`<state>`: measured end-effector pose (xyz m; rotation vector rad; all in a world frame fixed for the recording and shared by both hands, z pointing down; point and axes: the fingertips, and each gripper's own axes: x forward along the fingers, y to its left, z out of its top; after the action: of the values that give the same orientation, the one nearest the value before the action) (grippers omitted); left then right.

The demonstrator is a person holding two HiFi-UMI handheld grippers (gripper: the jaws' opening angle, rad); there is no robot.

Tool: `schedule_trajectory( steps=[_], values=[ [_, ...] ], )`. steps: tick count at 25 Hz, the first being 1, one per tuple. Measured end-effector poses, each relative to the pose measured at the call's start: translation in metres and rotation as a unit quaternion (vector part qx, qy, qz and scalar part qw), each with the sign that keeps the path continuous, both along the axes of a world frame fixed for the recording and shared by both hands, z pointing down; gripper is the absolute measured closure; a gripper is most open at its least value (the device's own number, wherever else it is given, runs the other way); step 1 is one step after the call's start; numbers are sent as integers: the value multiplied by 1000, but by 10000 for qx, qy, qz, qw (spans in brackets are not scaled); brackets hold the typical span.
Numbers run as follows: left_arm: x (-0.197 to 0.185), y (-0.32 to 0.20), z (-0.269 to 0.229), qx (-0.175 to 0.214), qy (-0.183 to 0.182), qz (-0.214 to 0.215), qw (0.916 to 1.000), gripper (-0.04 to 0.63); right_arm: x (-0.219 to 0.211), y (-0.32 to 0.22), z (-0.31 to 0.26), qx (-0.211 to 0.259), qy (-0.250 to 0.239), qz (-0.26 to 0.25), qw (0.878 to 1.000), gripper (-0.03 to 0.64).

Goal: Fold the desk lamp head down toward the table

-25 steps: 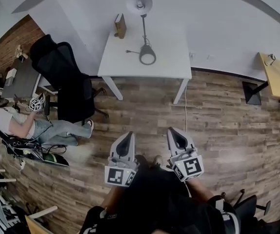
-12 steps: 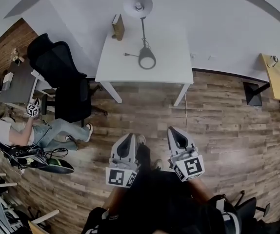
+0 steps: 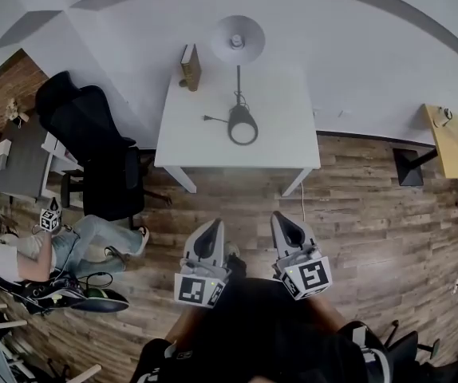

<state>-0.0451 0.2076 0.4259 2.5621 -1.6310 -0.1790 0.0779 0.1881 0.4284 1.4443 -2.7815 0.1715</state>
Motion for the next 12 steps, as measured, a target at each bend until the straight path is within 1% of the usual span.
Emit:
schedule_trajectory(
  steps=[4,10,12],
  values=[
    [-22,-43,-1,2,-1,132,9999,574,-23,-44,-5,52,-9,127,9999,606],
    [-47,-88,3,-18,43,251,9997,574,-47,-93,-5,39,-20,289,9996,606],
    [-53,-96,6,-90,92,261,9996,574,-51,-101,-3,15,0,332,9994,606]
  ],
)
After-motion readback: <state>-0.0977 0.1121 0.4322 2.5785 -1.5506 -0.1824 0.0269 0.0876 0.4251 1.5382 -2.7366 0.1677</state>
